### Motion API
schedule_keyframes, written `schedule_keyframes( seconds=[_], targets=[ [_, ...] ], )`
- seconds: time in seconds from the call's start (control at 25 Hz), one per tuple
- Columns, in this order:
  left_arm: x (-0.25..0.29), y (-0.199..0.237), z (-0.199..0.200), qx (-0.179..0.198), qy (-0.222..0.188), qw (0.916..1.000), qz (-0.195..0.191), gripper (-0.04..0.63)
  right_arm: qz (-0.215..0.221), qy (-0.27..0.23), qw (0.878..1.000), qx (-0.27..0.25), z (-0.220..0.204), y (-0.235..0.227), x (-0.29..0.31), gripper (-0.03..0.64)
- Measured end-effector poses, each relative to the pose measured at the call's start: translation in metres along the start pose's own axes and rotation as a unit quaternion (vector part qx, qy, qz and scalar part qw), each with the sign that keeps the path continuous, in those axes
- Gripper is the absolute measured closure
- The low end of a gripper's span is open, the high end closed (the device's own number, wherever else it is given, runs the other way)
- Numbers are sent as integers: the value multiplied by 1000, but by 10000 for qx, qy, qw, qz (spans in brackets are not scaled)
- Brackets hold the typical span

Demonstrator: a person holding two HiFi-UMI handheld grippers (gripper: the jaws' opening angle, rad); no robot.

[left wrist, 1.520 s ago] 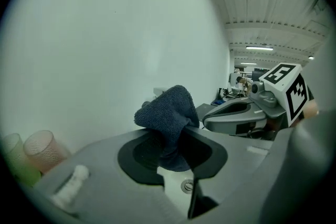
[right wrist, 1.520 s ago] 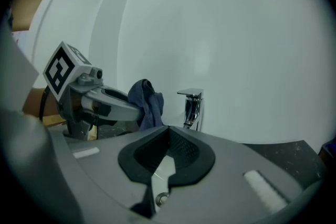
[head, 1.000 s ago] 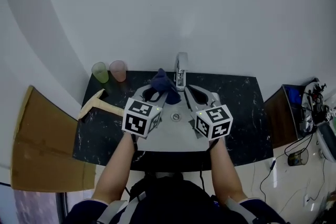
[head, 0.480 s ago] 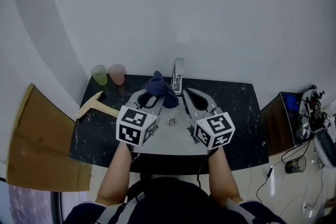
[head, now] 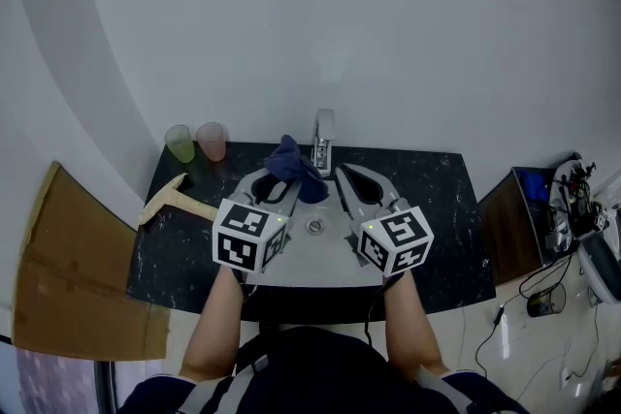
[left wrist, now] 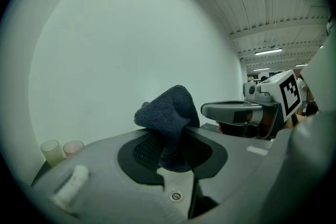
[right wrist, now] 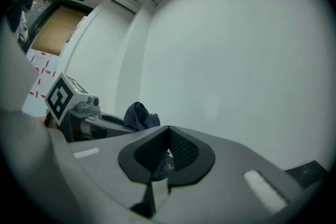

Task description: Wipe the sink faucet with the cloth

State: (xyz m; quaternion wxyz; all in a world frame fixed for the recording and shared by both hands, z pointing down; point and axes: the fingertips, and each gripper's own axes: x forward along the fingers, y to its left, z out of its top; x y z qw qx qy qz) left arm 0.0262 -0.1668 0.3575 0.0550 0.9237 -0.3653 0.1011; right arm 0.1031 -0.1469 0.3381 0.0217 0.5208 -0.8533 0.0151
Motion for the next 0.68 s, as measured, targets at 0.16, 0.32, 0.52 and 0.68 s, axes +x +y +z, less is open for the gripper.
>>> schedule_keyframes(
  seconds=[0.16, 0.32, 0.52, 0.68],
  targets=[
    [0, 0, -3, -33, 0, 10000, -29, 503, -41, 1, 10000, 20, -1, -1, -1, 612],
    [1, 1, -3, -26, 11, 10000, -35, 503, -80, 6, 10000, 52, -2, -3, -2, 612],
    [0, 1, -6, -47, 42, 10000, -32, 503, -88, 32, 9999, 84, -4, -2, -2, 612],
    [-1, 0, -5, -50, 52, 10000, -21, 503, -80, 28, 9999, 97, -4, -1, -2, 612]
  ],
)
